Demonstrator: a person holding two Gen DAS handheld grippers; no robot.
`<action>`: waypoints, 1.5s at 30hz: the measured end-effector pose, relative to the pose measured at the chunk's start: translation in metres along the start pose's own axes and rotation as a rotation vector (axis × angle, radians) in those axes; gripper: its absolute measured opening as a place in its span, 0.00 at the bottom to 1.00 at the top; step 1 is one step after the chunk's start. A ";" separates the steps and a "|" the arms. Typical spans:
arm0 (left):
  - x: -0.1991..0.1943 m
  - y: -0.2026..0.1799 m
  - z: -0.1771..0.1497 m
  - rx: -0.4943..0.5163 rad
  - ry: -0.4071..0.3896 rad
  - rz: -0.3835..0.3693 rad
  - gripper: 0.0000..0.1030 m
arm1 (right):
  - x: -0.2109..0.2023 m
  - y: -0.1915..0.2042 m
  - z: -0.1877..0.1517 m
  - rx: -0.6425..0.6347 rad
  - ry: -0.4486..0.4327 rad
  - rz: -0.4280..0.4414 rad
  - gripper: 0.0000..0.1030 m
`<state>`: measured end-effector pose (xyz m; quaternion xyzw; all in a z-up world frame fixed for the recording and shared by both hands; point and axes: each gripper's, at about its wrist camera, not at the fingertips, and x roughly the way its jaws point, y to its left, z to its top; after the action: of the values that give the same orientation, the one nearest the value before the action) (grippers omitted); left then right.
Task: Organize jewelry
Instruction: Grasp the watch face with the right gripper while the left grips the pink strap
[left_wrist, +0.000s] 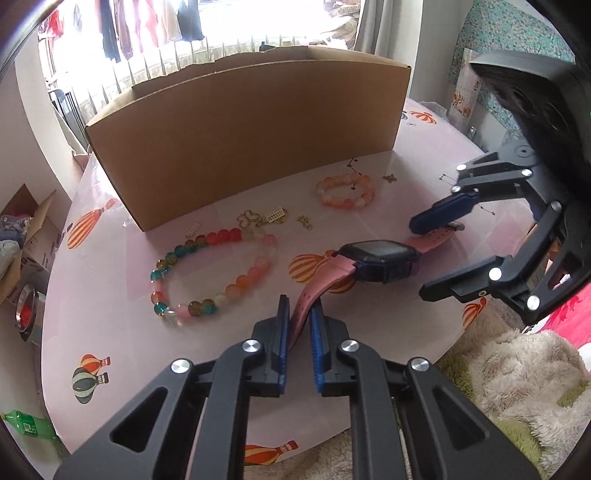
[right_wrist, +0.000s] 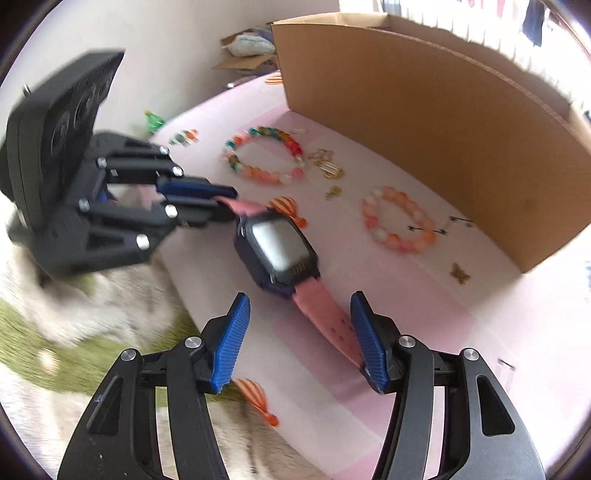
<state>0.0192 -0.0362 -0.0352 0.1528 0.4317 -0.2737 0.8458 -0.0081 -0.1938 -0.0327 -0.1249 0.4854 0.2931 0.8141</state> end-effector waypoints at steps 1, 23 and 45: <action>0.000 -0.001 0.000 0.006 0.002 0.004 0.09 | -0.002 0.003 -0.003 -0.017 -0.006 -0.049 0.40; 0.003 -0.018 -0.001 0.094 0.006 0.088 0.09 | 0.004 0.020 -0.022 0.185 -0.189 -0.511 0.09; 0.005 -0.024 0.002 0.070 0.015 0.122 0.09 | 0.000 0.021 -0.034 0.235 -0.236 -0.511 0.09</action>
<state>0.0083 -0.0582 -0.0390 0.2102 0.4182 -0.2353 0.8518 -0.0455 -0.1935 -0.0475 -0.1130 0.3708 0.0330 0.9212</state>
